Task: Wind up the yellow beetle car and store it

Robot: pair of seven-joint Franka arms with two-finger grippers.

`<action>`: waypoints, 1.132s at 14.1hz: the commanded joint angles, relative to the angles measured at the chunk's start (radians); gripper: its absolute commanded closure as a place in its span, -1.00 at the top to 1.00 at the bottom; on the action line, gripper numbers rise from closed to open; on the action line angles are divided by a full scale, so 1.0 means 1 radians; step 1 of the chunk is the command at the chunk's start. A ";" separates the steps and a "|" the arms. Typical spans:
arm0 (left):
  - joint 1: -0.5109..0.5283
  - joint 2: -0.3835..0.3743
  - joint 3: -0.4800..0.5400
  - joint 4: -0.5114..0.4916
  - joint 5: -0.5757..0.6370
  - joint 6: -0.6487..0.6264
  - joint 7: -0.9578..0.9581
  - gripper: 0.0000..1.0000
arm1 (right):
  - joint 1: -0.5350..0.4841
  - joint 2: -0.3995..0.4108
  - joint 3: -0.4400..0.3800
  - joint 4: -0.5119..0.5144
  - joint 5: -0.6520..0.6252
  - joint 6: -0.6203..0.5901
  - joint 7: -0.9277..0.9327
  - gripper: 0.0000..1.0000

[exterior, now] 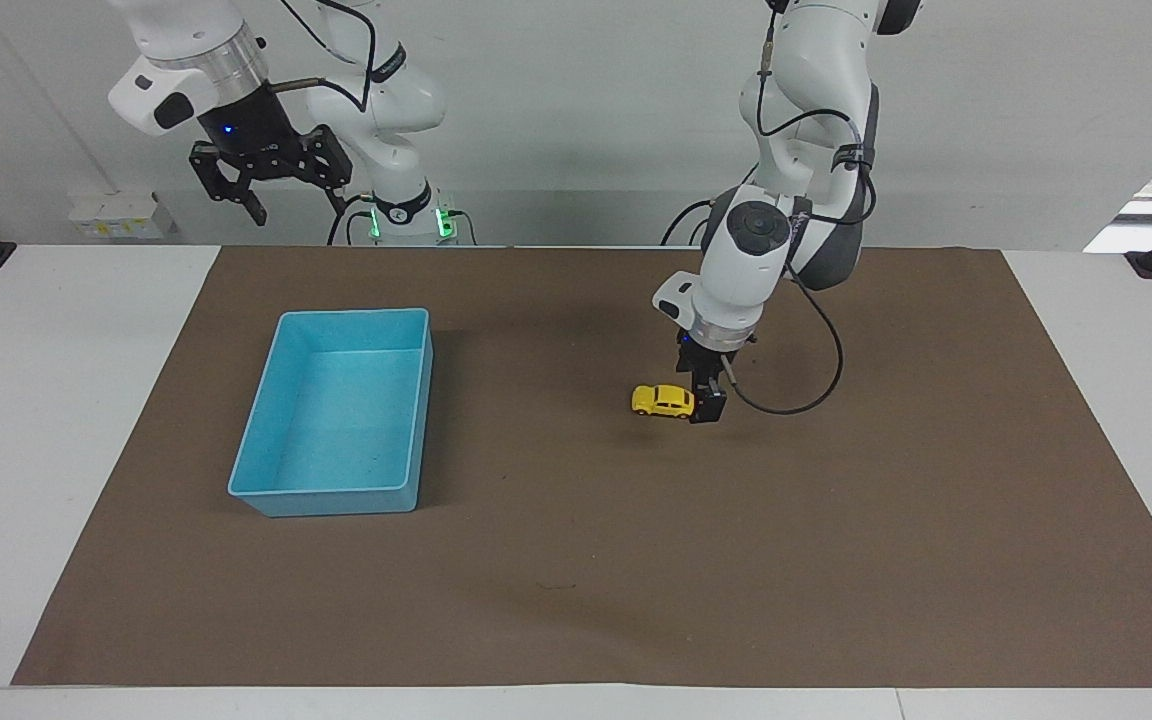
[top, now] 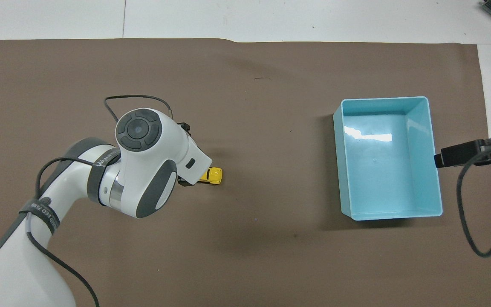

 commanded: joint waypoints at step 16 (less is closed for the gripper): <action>-0.074 0.018 0.026 -0.138 -0.007 0.159 -0.016 -1.00 | -0.008 -0.008 0.000 -0.002 -0.002 -0.007 0.014 1.00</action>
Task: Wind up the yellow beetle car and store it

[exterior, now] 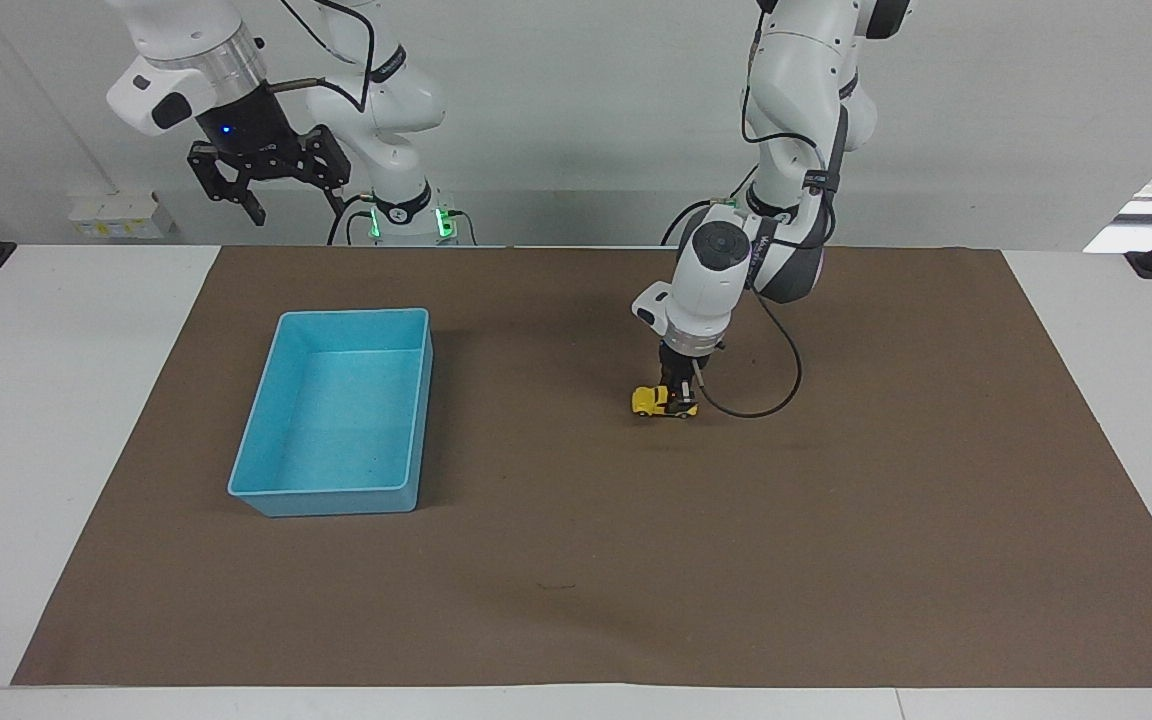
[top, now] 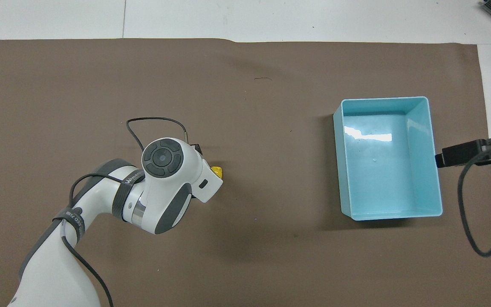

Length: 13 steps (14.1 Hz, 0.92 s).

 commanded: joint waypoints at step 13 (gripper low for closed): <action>-0.032 -0.019 0.021 -0.015 -0.007 -0.053 -0.102 -1.00 | -0.007 -0.008 0.005 -0.002 0.004 -0.007 0.012 1.00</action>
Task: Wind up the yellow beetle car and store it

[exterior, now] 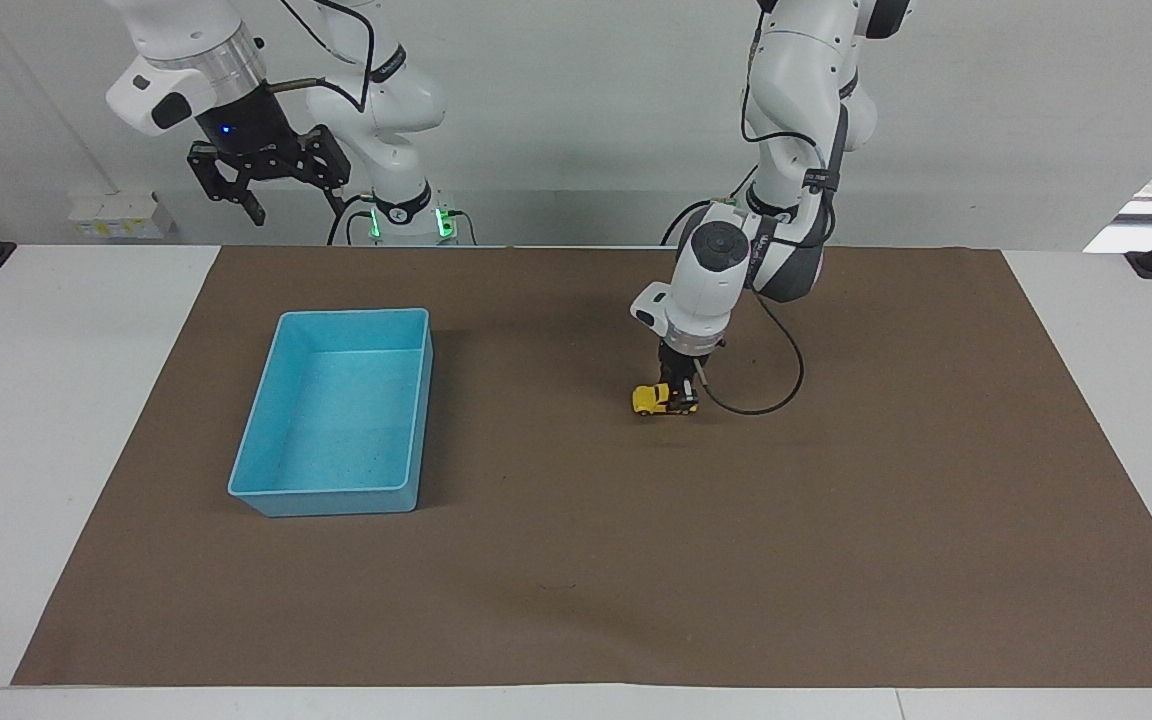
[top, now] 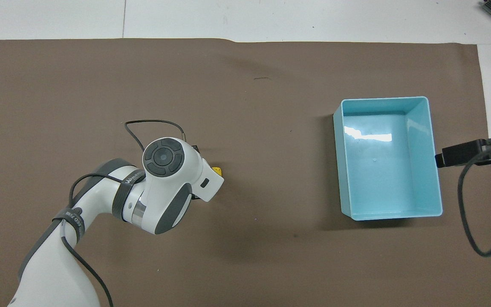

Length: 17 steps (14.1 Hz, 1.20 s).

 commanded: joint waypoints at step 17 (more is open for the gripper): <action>0.099 -0.060 0.026 -0.114 -0.007 -0.029 0.142 -1.00 | -0.008 -0.008 -0.006 -0.002 0.000 -0.007 0.015 1.00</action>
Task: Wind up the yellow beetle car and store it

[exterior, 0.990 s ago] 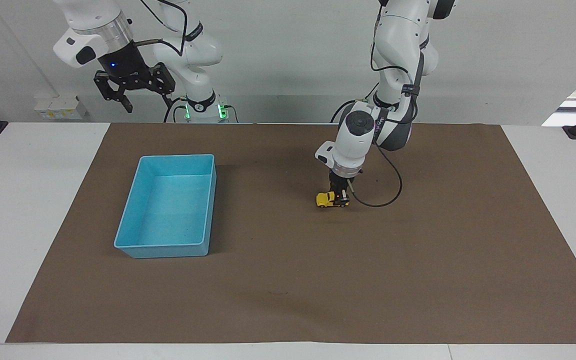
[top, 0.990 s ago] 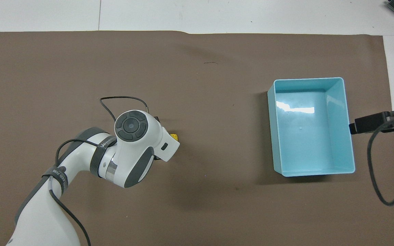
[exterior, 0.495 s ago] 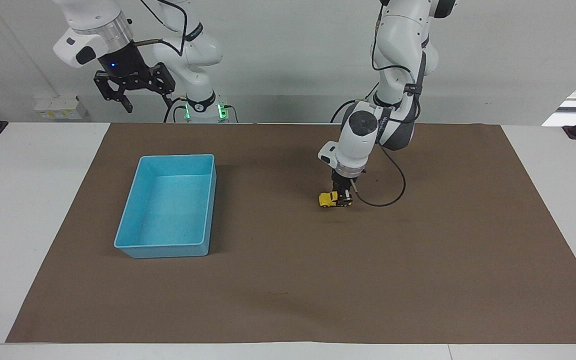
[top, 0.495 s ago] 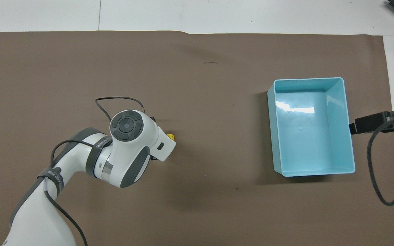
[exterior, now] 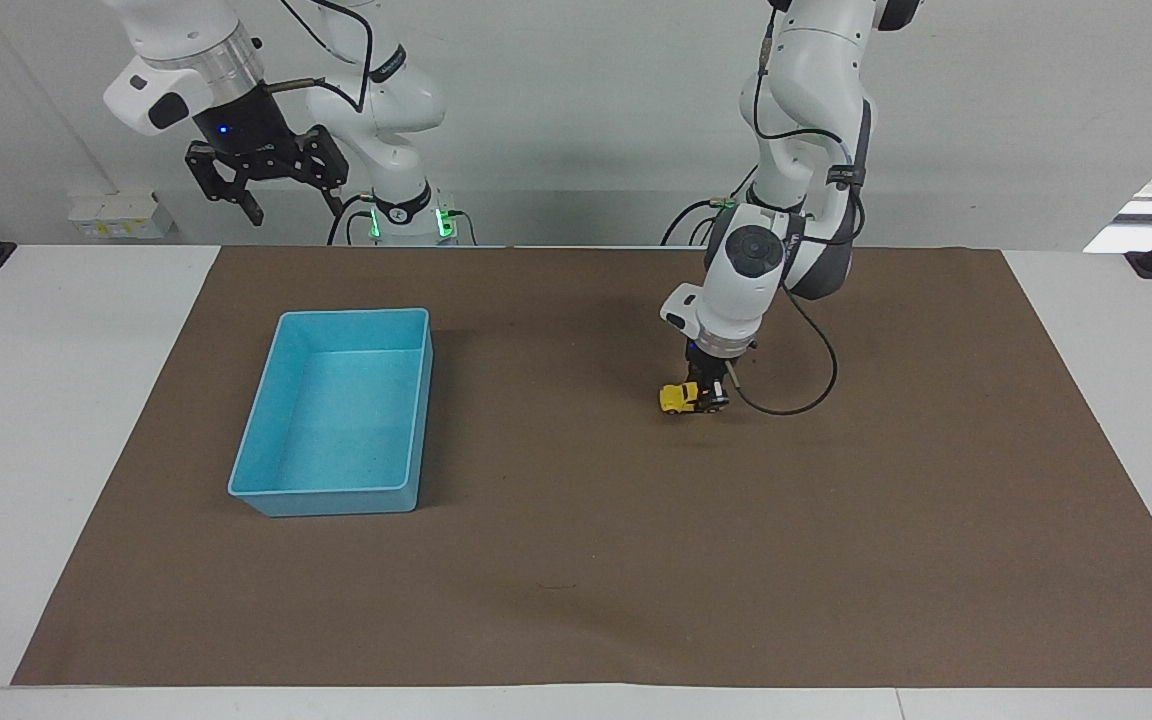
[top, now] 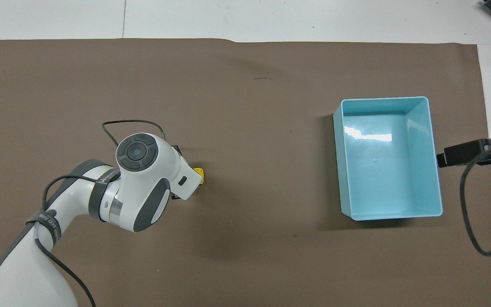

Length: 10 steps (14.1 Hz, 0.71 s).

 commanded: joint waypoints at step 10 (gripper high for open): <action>0.165 -0.037 0.000 -0.115 -0.005 0.007 0.191 -1.00 | -0.008 -0.009 -0.003 -0.003 -0.004 -0.009 0.014 1.00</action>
